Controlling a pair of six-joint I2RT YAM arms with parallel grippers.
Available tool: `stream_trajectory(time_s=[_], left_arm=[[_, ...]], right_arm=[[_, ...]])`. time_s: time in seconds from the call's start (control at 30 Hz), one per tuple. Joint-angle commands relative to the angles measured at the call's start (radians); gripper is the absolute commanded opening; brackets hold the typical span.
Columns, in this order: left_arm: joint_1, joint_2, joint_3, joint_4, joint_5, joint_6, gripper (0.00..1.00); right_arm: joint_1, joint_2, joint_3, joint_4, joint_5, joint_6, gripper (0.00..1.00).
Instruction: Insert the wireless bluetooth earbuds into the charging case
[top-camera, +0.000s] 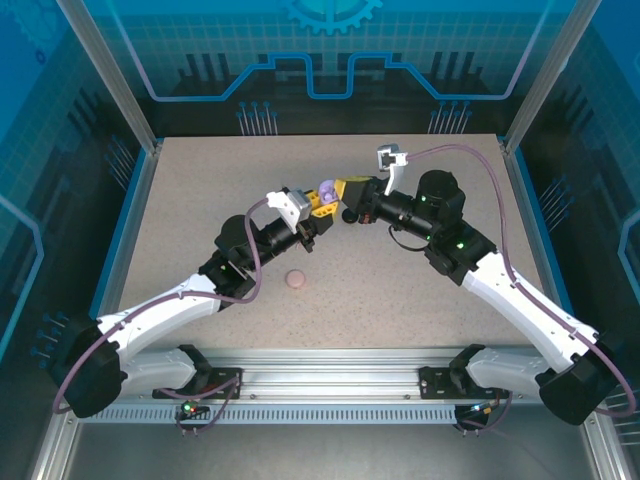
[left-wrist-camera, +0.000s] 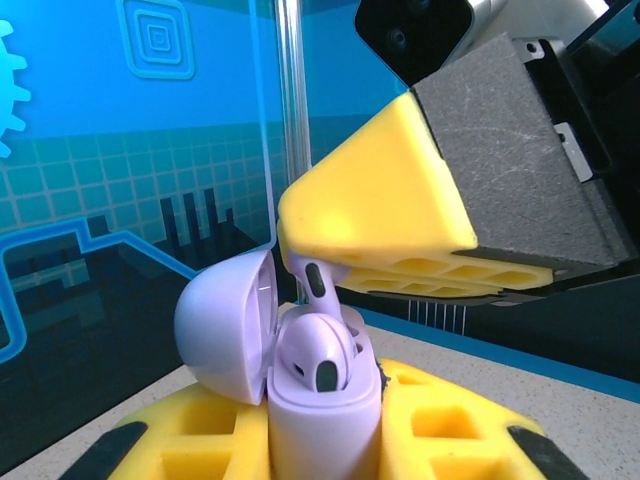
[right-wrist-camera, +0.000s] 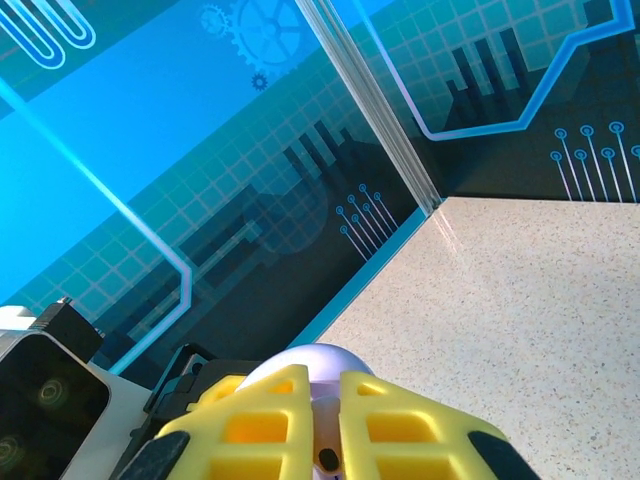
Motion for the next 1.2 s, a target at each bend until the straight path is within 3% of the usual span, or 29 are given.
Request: stream_trajectory(time_s=[0.0, 0.2, 0.37, 0.63, 0.8, 0.97, 1.07, 1.17], left_arm=[[-0.004, -0.024, 0.055, 0.055, 0.006, 0.014, 0.00], [-0.005, -0.021, 0.055, 0.052, 0.012, 0.006, 0.00], [-0.006, -0.016, 0.053, 0.052, 0.014, -0.001, 0.00], [-0.006, -0.016, 0.041, 0.056, 0.016, -0.007, 0.00], [-0.007, -0.017, 0.030, 0.059, 0.017, -0.011, 0.00], [-0.007, -0.018, 0.025, 0.040, 0.049, 0.004, 0.00], [-0.008, -0.016, 0.025, 0.018, 0.080, 0.011, 0.00], [-0.007, -0.010, 0.024, -0.002, 0.109, 0.008, 0.00]], right_arm=[[0.010, -0.012, -0.014, -0.055, 0.012, -0.025, 0.15], [0.010, 0.012, 0.025, -0.054, 0.025, -0.025, 0.27], [0.007, 0.028, 0.074, -0.047, 0.039, -0.024, 0.62], [-0.017, -0.009, 0.154, -0.072, 0.062, -0.028, 0.91], [-0.037, -0.033, 0.192, -0.151, 0.085, -0.030, 0.93], [-0.062, 0.008, 0.282, -0.357, 0.105, -0.065, 0.87], [-0.079, 0.055, 0.366, -0.503, 0.118, -0.099, 0.73], [-0.087, 0.114, 0.465, -0.628, 0.128, -0.137, 0.50]])
